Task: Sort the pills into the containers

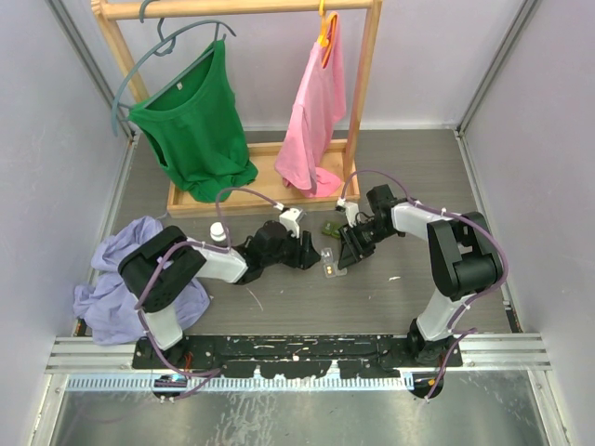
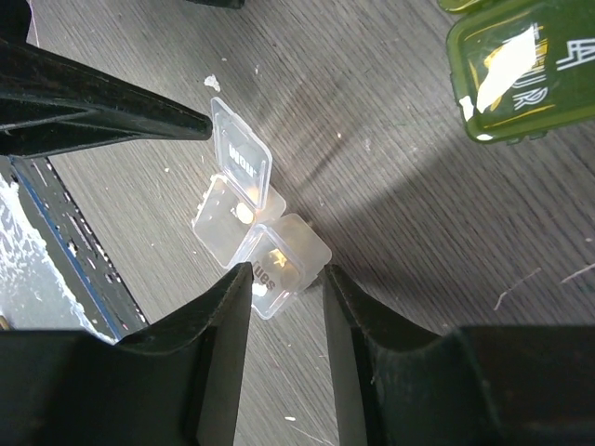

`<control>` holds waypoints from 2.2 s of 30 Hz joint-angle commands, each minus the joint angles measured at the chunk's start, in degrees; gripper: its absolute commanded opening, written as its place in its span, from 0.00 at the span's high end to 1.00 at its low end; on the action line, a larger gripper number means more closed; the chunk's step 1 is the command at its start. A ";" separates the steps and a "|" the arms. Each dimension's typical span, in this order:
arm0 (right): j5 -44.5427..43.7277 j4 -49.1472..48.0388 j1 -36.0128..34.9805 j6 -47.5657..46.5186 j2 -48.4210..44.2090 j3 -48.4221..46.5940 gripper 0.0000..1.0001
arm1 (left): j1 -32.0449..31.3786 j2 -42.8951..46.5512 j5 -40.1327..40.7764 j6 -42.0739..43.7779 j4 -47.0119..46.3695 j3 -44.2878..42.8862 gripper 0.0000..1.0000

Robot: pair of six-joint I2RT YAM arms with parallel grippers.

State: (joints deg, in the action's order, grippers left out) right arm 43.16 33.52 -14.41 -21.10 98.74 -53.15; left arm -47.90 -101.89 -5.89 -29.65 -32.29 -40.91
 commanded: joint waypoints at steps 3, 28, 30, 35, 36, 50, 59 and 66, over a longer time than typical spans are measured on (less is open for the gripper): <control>-1.85 -1.00 -0.34 0.73 0.57 -1.82 0.60 | -0.26 1.20 -1.17 3.98 -9.93 3.63 0.46; -2.90 -0.60 -0.93 0.01 1.37 -2.13 0.62 | 6.09 -9.79 -19.38 -24.96 -34.74 1.31 0.38; -2.99 -0.56 -0.88 -0.07 1.37 -2.15 0.62 | 5.89 -9.95 -21.18 -25.22 -36.05 0.89 0.41; -3.08 -0.56 -0.95 -0.01 1.44 -2.10 0.62 | 4.93 -10.21 -24.19 -25.36 -38.62 0.59 0.44; -3.16 -0.56 -0.89 0.01 1.43 -2.11 0.62 | 4.78 -10.34 -24.88 -25.72 -39.28 0.50 0.45; -3.52 -0.47 -0.90 0.01 1.37 -2.22 0.62 | 3.59 -9.97 -30.76 -27.83 -34.97 0.35 0.64; -3.52 -0.46 -0.96 0.01 1.45 -2.06 0.62 | 3.10 -9.23 -27.87 -25.27 -25.39 0.06 0.81; -3.52 -0.47 -0.96 -0.03 1.44 -2.06 0.62 | 3.08 -2.74 -28.69 -26.23 -30.35 2.56 0.67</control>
State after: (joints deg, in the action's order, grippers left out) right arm 42.65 33.74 -14.96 -20.38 99.07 -53.89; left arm -44.62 -111.20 -34.35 -56.97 -58.67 -39.16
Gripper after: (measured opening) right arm 0.388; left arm 0.321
